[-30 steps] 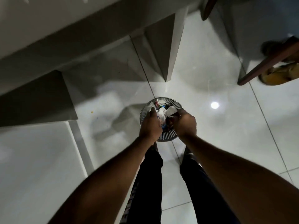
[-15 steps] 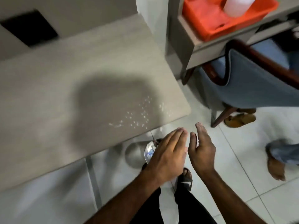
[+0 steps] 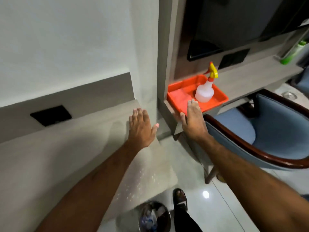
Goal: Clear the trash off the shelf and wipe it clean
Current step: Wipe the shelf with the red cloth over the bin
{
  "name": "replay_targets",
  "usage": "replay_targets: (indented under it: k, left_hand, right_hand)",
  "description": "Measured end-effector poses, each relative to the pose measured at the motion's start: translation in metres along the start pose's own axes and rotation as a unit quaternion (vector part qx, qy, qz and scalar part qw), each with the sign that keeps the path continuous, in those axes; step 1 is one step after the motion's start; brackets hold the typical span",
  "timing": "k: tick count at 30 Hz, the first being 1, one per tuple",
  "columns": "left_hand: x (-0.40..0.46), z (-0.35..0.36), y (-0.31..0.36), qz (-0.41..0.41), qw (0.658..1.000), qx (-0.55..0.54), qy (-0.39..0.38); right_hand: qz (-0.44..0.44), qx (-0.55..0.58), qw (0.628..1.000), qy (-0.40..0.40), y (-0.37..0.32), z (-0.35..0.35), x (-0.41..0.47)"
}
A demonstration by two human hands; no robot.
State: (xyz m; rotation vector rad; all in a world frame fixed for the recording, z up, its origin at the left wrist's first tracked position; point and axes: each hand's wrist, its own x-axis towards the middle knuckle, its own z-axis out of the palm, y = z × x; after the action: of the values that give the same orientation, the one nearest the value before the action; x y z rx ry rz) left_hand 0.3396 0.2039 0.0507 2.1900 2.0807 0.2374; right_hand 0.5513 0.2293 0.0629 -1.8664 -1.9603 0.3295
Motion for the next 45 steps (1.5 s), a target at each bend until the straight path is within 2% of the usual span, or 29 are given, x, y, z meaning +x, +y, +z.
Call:
replay_targets:
  k: [9,12,15,18,20,22,23,25,26,28,33,35,37,39,41,43,45]
  left_hand:
    - [0.077,0.082,-0.012,-0.133,0.989,-0.01,-0.071]
    - [0.088,0.1,-0.012,-0.187,0.981,-0.006,-0.055]
    - [0.087,0.112,-0.009,-0.199,0.978,0.031,-0.047]
    - [0.085,0.114,-0.012,-0.196,0.978,0.041,-0.063]
    - [0.091,0.11,-0.01,-0.181,0.979,0.019,-0.091]
    - [0.098,0.103,0.0,-0.171,0.979,-0.034,-0.107]
    - [0.09,0.095,0.005,-0.171,0.978,-0.07,-0.098]
    - [0.059,0.077,0.022,-0.15,0.98,-0.126,-0.025]
    - [0.036,0.071,0.034,-0.132,0.98,-0.145,0.02]
    - [-0.02,0.073,0.061,-0.092,0.98,-0.163,0.07]
    - [-0.169,0.121,0.099,0.007,0.991,-0.121,0.062]
    - [-0.224,0.153,0.096,0.046,0.988,-0.12,0.084]
    - [-0.275,0.189,0.085,0.049,0.989,-0.118,0.079]
    - [-0.318,0.226,0.069,0.028,0.99,-0.129,0.056]
    - [-0.354,0.272,0.052,-0.012,0.99,-0.14,0.019]
    - [-0.38,0.316,0.034,-0.084,0.985,-0.145,-0.044]
    - [-0.396,0.36,0.016,-0.183,0.964,-0.16,-0.111]
  right_hand:
    - [0.026,-0.024,0.989,-0.146,0.054,0.051,0.16]
    - [0.017,-0.107,0.976,-0.189,0.066,0.071,0.187]
    - [-0.043,-0.204,0.965,-0.159,0.07,0.091,0.196]
    - [-0.079,-0.227,0.962,-0.126,0.073,0.095,0.197]
    - [-0.038,-0.187,0.975,-0.118,0.077,0.085,0.2]
    - [0.032,-0.064,0.996,-0.05,0.083,0.067,0.199]
    - [0.042,-0.004,0.999,0.006,0.077,0.057,0.187]
    - [0.005,0.076,0.99,0.118,0.061,0.034,0.146]
    - [-0.019,0.102,0.983,0.154,0.053,0.025,0.117]
    - [-0.023,0.135,0.975,0.173,0.042,0.017,0.045]
    - [0.097,0.225,0.969,0.038,0.049,0.055,-0.134]
    - [0.164,0.248,0.955,0.004,0.065,0.083,-0.186]
    - [0.237,0.253,0.937,-0.034,0.085,0.119,-0.228]
    - [0.281,0.229,0.928,-0.084,0.108,0.156,-0.26]
    - [0.283,0.174,0.933,-0.136,0.131,0.2,-0.286]
    - [0.301,0.166,0.921,-0.181,0.15,0.245,-0.305]
    - [0.329,0.182,0.902,-0.212,0.161,0.283,-0.317]
